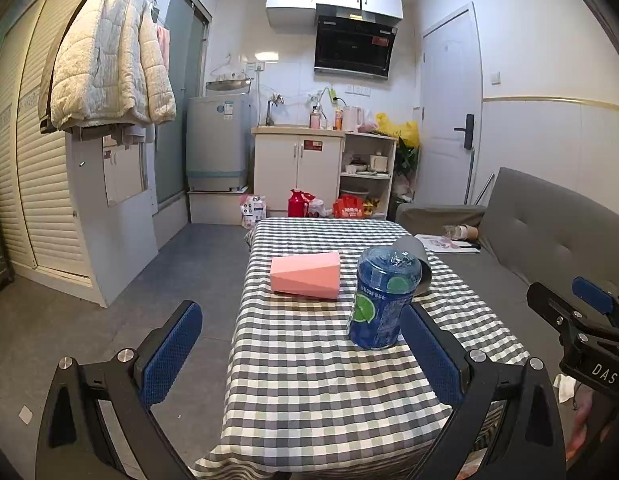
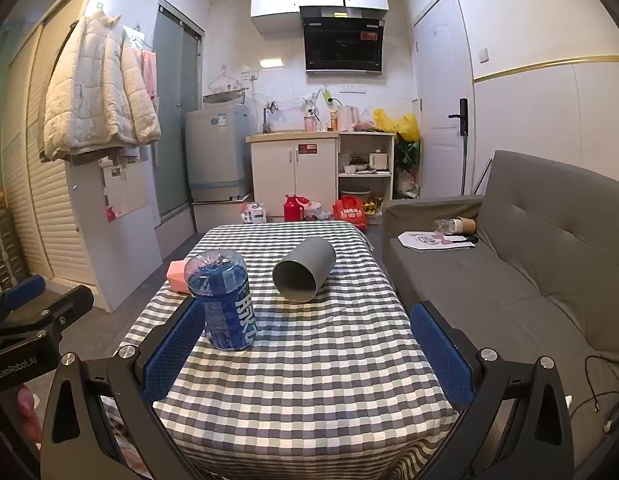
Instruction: Flip cup upside down
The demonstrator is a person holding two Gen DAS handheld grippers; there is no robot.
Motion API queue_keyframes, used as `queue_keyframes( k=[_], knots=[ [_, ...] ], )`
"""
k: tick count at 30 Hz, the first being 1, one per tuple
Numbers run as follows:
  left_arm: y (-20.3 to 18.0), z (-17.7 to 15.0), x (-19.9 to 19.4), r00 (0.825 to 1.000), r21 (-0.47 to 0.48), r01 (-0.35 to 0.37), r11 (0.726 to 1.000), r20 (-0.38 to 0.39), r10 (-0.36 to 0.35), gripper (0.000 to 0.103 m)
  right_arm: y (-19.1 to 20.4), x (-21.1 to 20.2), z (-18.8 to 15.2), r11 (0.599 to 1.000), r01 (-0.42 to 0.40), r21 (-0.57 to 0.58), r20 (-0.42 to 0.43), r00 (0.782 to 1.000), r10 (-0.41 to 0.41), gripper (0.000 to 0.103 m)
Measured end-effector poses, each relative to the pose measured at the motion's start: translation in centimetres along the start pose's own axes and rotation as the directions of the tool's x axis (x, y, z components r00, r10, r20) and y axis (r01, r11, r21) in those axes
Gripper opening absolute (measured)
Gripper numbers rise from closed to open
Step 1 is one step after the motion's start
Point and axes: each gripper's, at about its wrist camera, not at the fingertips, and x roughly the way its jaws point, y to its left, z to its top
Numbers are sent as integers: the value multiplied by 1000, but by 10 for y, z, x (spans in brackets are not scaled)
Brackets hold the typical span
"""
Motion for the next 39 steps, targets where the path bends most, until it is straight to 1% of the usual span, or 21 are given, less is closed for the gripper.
queue_keyframes(
  k=[10,39],
  knots=[
    [2,-2,3,1000,-3,1,1000,-12,-1,103,0,0,2,1000,3,-4,-3,1000,-3,103],
    [5,-3,2,1000,-4,-9,1000,-3,9,103,4,4,1,1000,9,-24,-11,1000,-10,103]
  ],
)
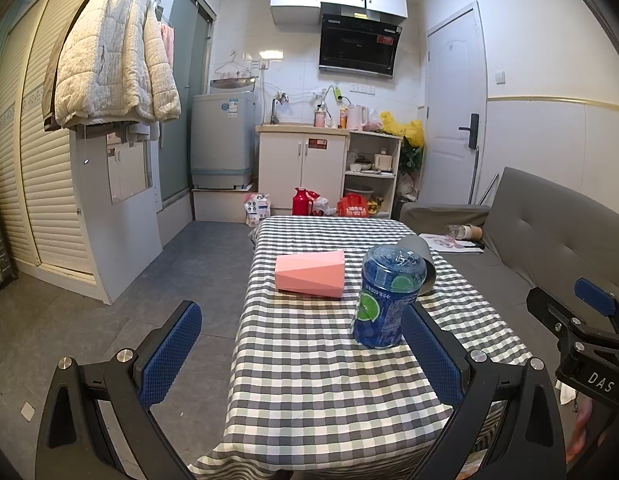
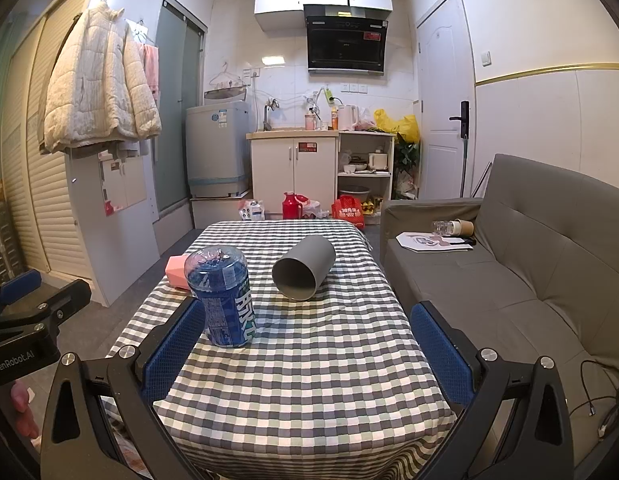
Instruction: Flip cup upside down
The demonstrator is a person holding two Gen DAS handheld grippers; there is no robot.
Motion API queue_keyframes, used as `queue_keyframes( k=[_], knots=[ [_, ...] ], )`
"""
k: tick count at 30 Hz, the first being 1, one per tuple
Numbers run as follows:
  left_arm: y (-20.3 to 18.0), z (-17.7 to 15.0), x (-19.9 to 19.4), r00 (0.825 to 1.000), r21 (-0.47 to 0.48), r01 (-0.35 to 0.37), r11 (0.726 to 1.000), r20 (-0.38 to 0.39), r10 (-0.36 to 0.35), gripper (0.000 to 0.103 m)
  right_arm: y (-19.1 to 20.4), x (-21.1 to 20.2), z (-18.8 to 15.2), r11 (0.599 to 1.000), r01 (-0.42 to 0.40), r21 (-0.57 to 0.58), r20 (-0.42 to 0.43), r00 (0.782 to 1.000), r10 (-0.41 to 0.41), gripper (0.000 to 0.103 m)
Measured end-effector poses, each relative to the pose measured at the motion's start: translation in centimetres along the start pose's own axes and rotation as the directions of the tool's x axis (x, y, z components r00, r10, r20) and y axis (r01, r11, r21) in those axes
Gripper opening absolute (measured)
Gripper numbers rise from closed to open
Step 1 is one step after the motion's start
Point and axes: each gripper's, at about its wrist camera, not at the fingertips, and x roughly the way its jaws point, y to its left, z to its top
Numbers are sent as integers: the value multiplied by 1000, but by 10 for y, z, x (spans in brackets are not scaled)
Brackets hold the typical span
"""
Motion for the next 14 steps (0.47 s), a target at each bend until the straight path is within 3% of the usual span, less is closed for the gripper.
queue_keyframes(
  k=[14],
  knots=[
    [3,0,-3,1000,13,0,1000,-6,0,103,0,3,0,1000,0,-4,-9,1000,0,103]
  ],
)
